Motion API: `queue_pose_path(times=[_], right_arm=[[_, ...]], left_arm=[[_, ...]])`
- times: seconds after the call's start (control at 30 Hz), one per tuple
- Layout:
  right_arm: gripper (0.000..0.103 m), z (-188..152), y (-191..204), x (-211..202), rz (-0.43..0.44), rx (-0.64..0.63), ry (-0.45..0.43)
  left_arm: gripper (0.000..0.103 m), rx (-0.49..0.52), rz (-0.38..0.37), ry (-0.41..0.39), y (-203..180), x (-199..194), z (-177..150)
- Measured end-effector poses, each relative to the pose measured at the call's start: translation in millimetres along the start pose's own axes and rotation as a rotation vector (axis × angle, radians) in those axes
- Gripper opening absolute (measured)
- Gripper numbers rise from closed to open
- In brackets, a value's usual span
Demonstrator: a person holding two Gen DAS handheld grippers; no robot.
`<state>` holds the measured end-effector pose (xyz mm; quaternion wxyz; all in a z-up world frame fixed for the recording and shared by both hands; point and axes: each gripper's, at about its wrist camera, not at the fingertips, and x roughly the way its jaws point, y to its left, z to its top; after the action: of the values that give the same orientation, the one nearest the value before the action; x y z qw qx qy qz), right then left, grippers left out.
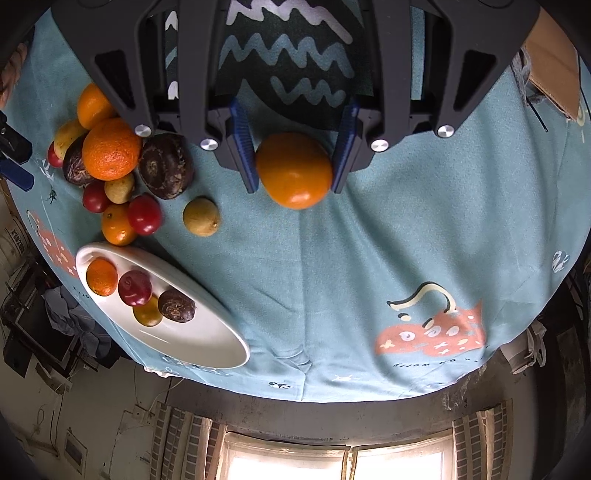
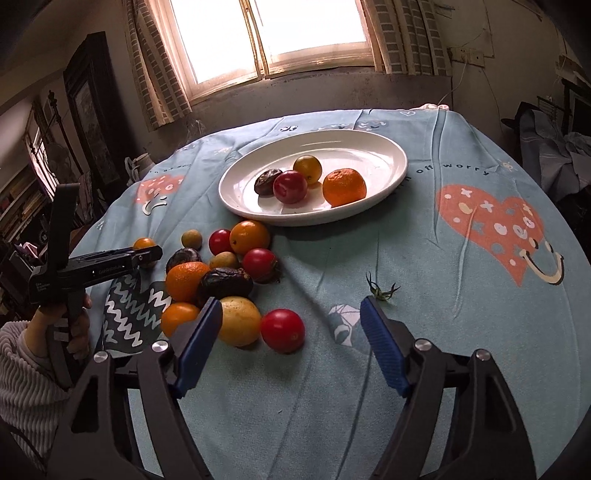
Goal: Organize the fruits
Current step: 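Lift the orange with the left tool while the right tool grasps a red tomato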
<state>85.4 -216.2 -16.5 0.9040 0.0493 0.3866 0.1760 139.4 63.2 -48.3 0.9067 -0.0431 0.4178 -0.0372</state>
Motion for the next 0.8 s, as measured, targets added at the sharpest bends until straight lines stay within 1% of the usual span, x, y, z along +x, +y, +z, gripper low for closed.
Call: queue_pose_path(times=[0.07, 0.13, 0.17, 0.27, 0.37, 0.43, 0.6, 0.73, 0.77, 0.8], right_arm=[[0.062, -3.3, 2.7, 1.7, 0.003, -0.019, 0.018], [0.057, -7.2, 8.4, 1.5, -0.001, -0.055, 0.024], [0.053, -9.4, 11.7, 2.1, -0.009, -0.078, 0.028], [0.046, -13.5, 17.8, 9.9, -0.043, -0.122, 0.058], [0.043, -13.8, 14.7, 17.0, -0.067, -0.119, 0.079], [0.04, -12.4, 13.4, 20.4, -0.063, -0.115, 0.086], [0.039, -7.7, 13.5, 26.1, -0.065, -0.114, 0.088], [0.038, -4.2, 11.4, 32.3, -0.057, -0.097, 0.103], [0.037, -4.0, 10.7, 33.0, -0.052, -0.093, 0.107], [0.034, -4.2, 10.7, 33.6, -0.043, -0.093, 0.11]], left_arm=[[0.04, -0.004, 0.002, -0.013, 0.4, -3.8, 0.4], [0.04, -0.006, -0.002, -0.028, 0.7, -8.5, 1.3], [0.04, -0.007, -0.006, -0.032, 0.3, -9.9, 1.8], [0.04, -0.002, -0.009, -0.03, -1.2, -10.1, 1.9], [0.04, 0.004, -0.006, -0.02, -2.5, -7.8, 1.6], [0.04, 0.01, -0.005, -0.016, -3.3, -6.5, 1.1], [0.041, 0.031, 0.007, 0.008, -7.2, 1.1, -1.3], [0.041, 0.039, 0.011, 0.008, -8.4, 2.1, -2.4], [0.041, 0.038, 0.011, 0.015, -7.8, 3.6, -2.4], [0.041, 0.035, 0.011, 0.022, -7.2, 5.3, -2.5]])
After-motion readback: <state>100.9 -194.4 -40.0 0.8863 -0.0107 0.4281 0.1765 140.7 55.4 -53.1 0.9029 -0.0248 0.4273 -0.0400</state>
